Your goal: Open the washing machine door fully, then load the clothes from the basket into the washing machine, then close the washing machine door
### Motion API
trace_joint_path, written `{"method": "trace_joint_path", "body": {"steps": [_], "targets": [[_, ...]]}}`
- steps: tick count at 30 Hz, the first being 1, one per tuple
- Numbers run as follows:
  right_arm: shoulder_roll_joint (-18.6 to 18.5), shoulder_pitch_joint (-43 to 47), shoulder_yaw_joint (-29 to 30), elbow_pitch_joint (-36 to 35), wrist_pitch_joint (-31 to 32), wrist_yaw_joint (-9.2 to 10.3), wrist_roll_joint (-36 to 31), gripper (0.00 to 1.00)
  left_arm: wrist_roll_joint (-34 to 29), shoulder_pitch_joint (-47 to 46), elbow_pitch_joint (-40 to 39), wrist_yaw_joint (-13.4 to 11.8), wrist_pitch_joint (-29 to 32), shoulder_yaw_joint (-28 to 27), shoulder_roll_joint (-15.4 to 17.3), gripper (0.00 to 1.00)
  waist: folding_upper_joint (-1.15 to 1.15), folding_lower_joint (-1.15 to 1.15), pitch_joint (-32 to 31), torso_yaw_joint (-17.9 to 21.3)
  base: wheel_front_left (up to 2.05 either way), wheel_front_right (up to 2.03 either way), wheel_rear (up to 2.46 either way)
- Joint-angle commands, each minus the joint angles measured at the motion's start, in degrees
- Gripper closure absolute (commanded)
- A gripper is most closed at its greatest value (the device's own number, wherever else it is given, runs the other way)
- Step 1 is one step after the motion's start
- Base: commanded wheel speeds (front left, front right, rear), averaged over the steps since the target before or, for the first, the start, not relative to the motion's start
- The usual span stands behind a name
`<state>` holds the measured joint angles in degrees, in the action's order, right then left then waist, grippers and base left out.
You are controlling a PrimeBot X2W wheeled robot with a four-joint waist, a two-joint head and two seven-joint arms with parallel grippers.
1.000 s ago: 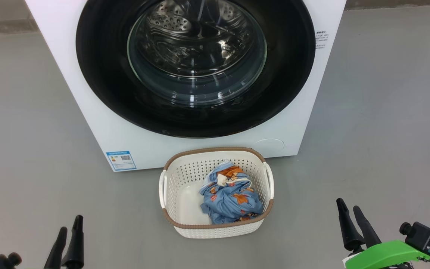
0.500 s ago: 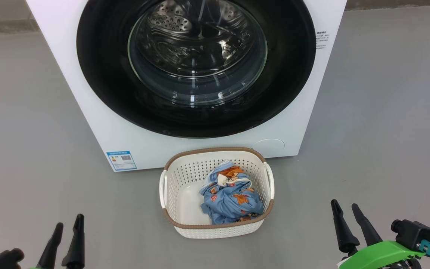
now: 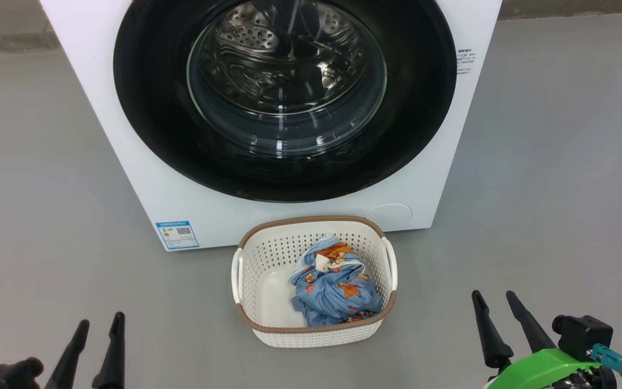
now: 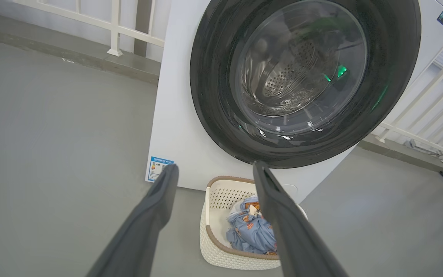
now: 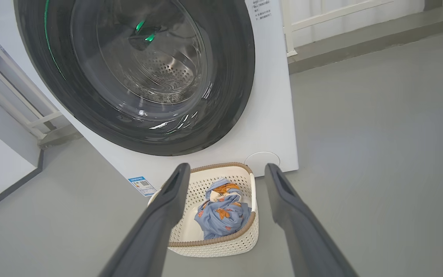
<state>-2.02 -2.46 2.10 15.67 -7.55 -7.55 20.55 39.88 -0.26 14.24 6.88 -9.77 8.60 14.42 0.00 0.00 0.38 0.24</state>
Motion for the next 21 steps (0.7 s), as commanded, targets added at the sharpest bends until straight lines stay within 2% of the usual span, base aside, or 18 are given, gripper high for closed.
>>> {"method": "trace_joint_path", "body": {"steps": [1, 21], "targets": [[-0.6, -2.6, -1.6, -1.9, -0.9, 0.05, -2.0, 0.00, -1.8, -1.6, -1.1, 0.5, -0.9, -1.4, 2.0, 0.00, 0.00, 0.00, 0.0, 0.0, 0.00, 0.00, 0.00], [-0.8, -3.2, -1.5, -3.1, -4.2, 0.06, -16.7, 0.00, -14.0, -1.5, -1.3, 0.6, -4.3, -1.4, 4.0, 0.00, 0.00, 0.00, -0.4, -0.2, 0.00, 0.00, 0.00]]}}
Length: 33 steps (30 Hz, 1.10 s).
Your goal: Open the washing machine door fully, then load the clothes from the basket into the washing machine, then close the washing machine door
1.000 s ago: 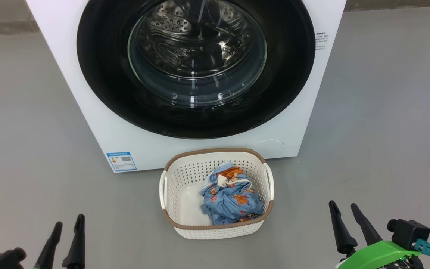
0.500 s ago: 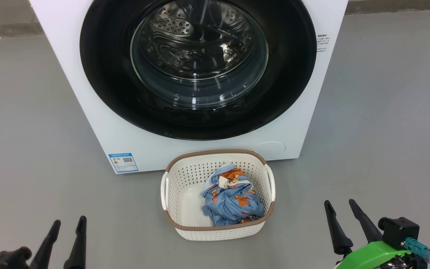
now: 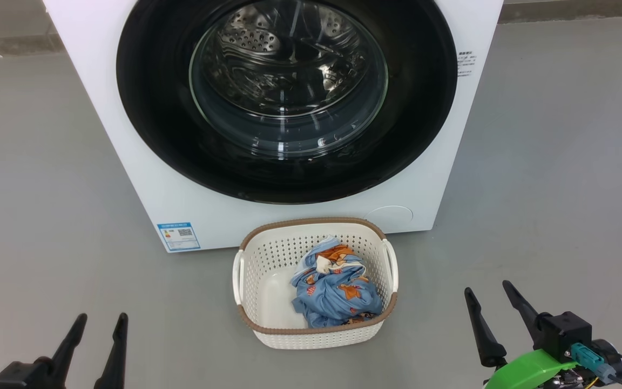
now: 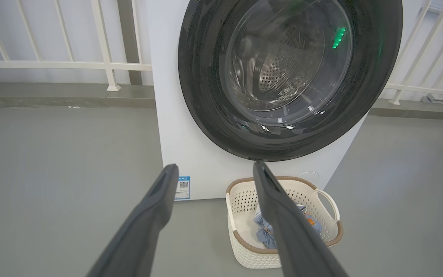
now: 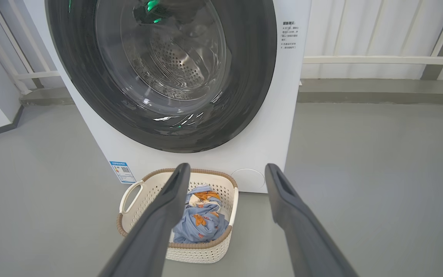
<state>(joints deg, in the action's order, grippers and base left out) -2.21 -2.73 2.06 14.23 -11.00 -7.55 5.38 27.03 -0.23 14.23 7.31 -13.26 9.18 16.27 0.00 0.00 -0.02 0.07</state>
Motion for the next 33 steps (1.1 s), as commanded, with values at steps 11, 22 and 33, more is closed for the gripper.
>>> {"method": "trace_joint_path", "body": {"steps": [11, 22, 33], "targets": [[-0.7, -2.9, 0.9, -1.9, -2.3, 0.06, -4.6, 0.00, -5.1, -1.1, -0.9, 0.2, -1.7, -4.6, 1.3, 0.00, 0.00, 0.00, -0.1, -0.1, 0.00, 0.00, 0.00], [-0.7, -2.7, 3.2, -1.4, -2.9, 0.06, -4.1, 0.00, -6.4, -1.0, 0.5, 0.2, -1.7, -8.4, -0.9, 0.00, 0.00, 0.00, -0.3, -0.2, 0.00, 0.00, 0.00], [-0.7, -2.8, 4.0, -1.2, -3.2, 0.06, -3.8, 0.00, -6.6, -1.0, -0.1, 0.2, -1.7, -9.8, -2.4, 0.00, 0.00, 0.00, -0.3, -0.2, 0.00, 0.00, 0.00]]}}
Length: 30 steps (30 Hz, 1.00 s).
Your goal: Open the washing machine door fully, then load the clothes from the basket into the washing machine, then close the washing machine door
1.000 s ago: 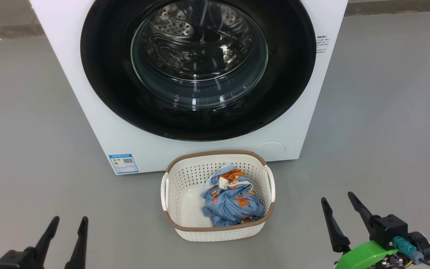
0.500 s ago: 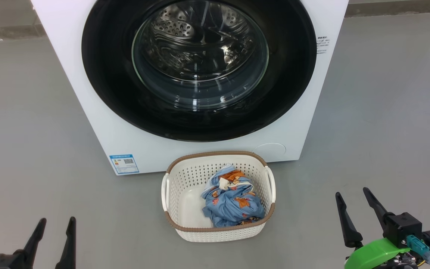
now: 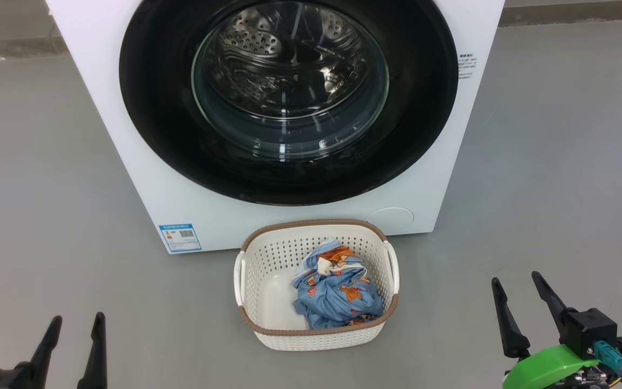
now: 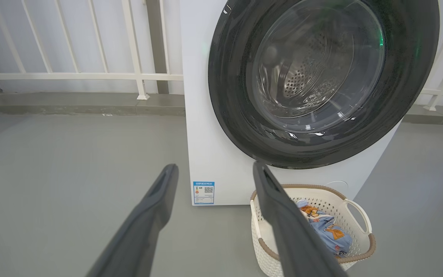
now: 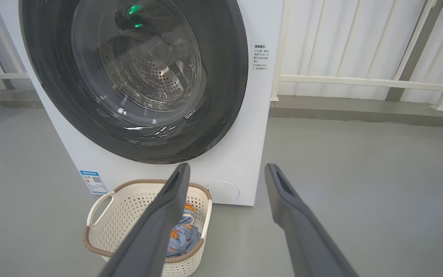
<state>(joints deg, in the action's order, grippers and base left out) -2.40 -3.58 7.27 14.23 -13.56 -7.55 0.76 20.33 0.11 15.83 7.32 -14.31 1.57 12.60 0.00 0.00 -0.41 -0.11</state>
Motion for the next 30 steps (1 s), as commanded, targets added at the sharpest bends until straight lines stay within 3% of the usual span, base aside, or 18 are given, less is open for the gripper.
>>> {"method": "trace_joint_path", "body": {"steps": [1, 19, 30], "targets": [[-0.5, -1.9, -1.2, -1.2, -0.6, 0.06, 0.8, 0.00, 0.3, -1.3, -2.0, 0.2, -0.7, -2.3, 1.2, 0.00, 0.00, 0.00, 0.1, 0.0, 0.00, 0.00, 0.00], [-0.5, -1.7, -1.1, -1.5, -1.1, 0.06, 0.8, 0.00, -1.6, -1.5, -1.7, 0.2, -0.7, -3.7, 1.3, 0.00, 0.00, 0.00, 0.7, 0.1, 0.02, 0.02, -0.05], [-0.5, -1.9, -1.0, -1.8, -1.1, 0.06, 0.0, 0.00, -1.0, -1.8, -1.7, 0.2, -0.7, -3.8, 1.2, 0.00, 0.00, 0.00, 1.4, 0.0, 0.69, 0.69, -1.38]]}}
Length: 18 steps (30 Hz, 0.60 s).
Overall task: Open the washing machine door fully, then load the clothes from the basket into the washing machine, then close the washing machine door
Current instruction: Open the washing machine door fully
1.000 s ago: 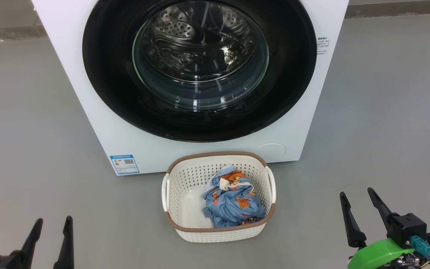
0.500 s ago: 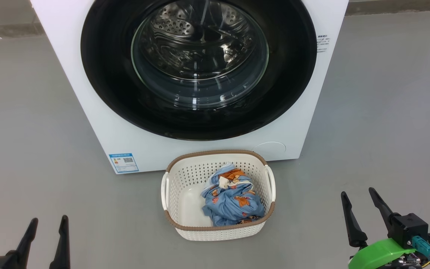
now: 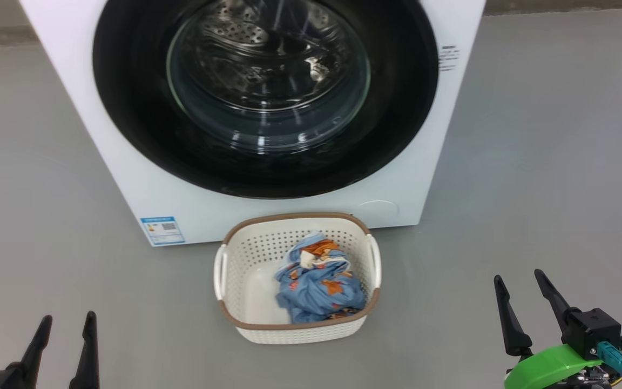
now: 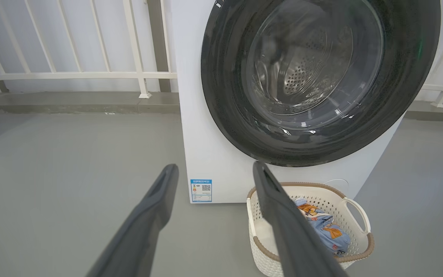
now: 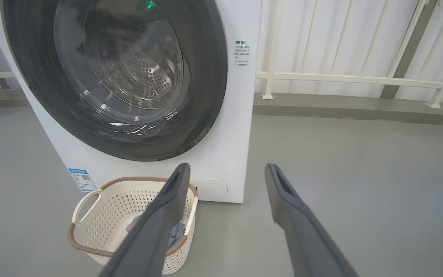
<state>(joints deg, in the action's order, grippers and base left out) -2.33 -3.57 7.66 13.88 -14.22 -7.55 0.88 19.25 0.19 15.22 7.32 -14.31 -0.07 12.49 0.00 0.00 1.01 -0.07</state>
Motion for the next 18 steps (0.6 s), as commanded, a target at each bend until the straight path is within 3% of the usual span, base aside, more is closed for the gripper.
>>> {"method": "trace_joint_path", "body": {"steps": [1, 11, 18], "targets": [[-0.5, -2.0, -1.4, -1.6, -0.5, 0.06, -0.2, 0.00, 0.0, -1.9, -1.1, 0.2, -0.7, -2.1, 1.4, 0.00, 0.00, 0.00, 0.0, 0.0, 1.16, 1.16, -2.33], [-0.5, -2.0, -0.9, -2.1, -0.5, 0.06, 0.1, 0.00, -1.4, -2.1, -2.5, 0.2, -0.7, -4.0, 0.8, 0.00, 0.00, 0.00, 0.4, 0.1, 1.18, 1.18, -2.36], [-0.5, -2.0, -0.8, -2.5, -0.7, 0.06, 1.0, 0.00, -1.5, -1.6, -3.9, 0.2, -0.7, -2.9, 0.8, 0.00, 0.00, 0.00, 0.6, -0.1, 0.68, 0.68, -1.35]]}}
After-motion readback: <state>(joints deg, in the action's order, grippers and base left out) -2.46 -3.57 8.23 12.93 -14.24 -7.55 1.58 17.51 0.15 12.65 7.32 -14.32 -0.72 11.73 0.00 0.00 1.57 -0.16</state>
